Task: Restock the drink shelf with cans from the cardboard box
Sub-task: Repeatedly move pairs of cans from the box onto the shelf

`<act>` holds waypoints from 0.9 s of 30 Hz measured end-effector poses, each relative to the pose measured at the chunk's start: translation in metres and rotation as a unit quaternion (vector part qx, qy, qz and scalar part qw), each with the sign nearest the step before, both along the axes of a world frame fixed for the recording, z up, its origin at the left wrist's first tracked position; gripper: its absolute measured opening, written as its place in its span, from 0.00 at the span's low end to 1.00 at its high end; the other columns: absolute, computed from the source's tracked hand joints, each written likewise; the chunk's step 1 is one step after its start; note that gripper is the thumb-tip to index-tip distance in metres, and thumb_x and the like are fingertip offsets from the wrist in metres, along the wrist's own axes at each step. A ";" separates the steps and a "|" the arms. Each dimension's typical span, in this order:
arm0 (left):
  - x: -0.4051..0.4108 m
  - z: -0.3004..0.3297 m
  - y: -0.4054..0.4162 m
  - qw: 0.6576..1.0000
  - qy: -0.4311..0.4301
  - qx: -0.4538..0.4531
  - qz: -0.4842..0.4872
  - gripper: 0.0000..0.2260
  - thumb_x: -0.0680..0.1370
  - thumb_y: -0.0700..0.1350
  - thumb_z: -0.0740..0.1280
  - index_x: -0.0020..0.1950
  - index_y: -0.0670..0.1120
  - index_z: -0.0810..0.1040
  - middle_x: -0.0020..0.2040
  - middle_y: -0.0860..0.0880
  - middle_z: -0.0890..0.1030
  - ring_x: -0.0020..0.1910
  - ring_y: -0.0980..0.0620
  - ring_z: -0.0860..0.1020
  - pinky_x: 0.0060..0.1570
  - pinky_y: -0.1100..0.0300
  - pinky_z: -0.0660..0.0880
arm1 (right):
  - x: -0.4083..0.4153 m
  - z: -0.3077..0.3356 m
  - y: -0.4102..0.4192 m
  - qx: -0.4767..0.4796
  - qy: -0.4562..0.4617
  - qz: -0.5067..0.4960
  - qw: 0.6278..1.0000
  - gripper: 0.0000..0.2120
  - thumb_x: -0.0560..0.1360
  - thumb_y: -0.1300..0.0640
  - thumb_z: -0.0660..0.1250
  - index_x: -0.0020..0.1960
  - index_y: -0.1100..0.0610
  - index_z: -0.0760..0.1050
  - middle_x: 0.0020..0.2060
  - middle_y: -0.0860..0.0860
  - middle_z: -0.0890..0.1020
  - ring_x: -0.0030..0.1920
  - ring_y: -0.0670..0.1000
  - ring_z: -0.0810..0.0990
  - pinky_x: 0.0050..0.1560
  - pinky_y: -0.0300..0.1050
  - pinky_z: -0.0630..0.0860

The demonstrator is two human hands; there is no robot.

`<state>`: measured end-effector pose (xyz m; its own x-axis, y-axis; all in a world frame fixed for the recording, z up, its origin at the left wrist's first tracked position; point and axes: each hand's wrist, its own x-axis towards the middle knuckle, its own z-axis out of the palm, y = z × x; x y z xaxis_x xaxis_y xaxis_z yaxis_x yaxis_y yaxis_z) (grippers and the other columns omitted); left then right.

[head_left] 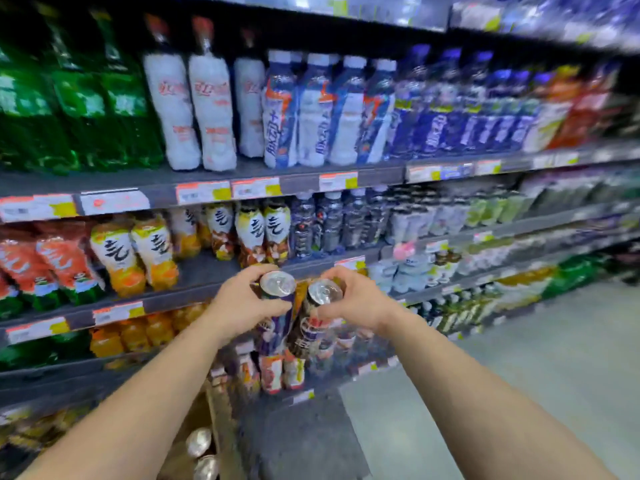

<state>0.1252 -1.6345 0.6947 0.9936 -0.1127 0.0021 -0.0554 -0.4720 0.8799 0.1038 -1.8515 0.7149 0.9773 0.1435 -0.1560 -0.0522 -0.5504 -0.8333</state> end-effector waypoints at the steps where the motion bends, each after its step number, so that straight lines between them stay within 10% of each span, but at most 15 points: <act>1: 0.000 0.004 -0.034 1.000 0.000 -0.014 -0.006 0.30 0.62 0.44 0.81 0.62 0.53 0.75 0.57 0.51 0.80 0.56 0.51 0.78 0.57 0.54 0.74 | -0.003 0.003 -0.032 0.014 0.004 -0.017 1.000 0.27 0.66 0.57 0.78 0.61 0.53 0.72 0.42 0.47 0.77 0.31 0.43 0.74 0.31 0.37 0.70; 7: -0.006 0.023 -0.229 0.995 0.000 -0.062 -0.081 0.23 0.61 0.44 0.81 0.53 0.53 0.80 0.49 0.53 0.84 0.49 0.51 0.81 0.53 0.53 0.77 | -0.040 0.032 -0.211 0.079 -0.018 -0.105 0.991 0.27 0.69 0.58 0.77 0.65 0.52 0.72 0.49 0.44 0.79 0.43 0.38 0.79 0.38 0.29 0.74; 11: 0.001 0.037 -0.338 0.984 0.023 -0.104 -0.140 0.24 0.57 0.49 0.80 0.52 0.53 0.80 0.46 0.52 0.85 0.46 0.50 0.83 0.50 0.52 0.80 | -0.052 0.032 -0.316 0.082 -0.041 -0.203 0.975 0.32 0.66 0.52 0.79 0.66 0.53 0.71 0.57 0.47 0.80 0.55 0.48 0.80 0.50 0.41 0.77; 17: 0.037 0.045 -0.486 0.964 0.013 -0.146 -0.222 0.15 0.67 0.35 0.77 0.47 0.51 0.80 0.40 0.52 0.84 0.34 0.58 0.82 0.33 0.67 0.77 | -0.044 0.021 -0.450 0.118 -0.070 -0.298 0.945 0.23 0.66 0.55 0.79 0.58 0.53 0.77 0.49 0.47 0.85 0.47 0.46 0.84 0.39 0.35 0.76; 27: 0.159 0.054 -0.727 0.940 -0.015 -0.130 -0.314 0.18 0.65 0.37 0.79 0.46 0.57 0.79 0.44 0.56 0.83 0.42 0.57 0.80 0.43 0.62 0.77 | 0.051 0.034 -0.671 0.105 -0.115 -0.394 0.906 0.22 0.66 0.60 0.79 0.58 0.55 0.77 0.49 0.50 0.85 0.42 0.42 0.83 0.37 0.35 0.78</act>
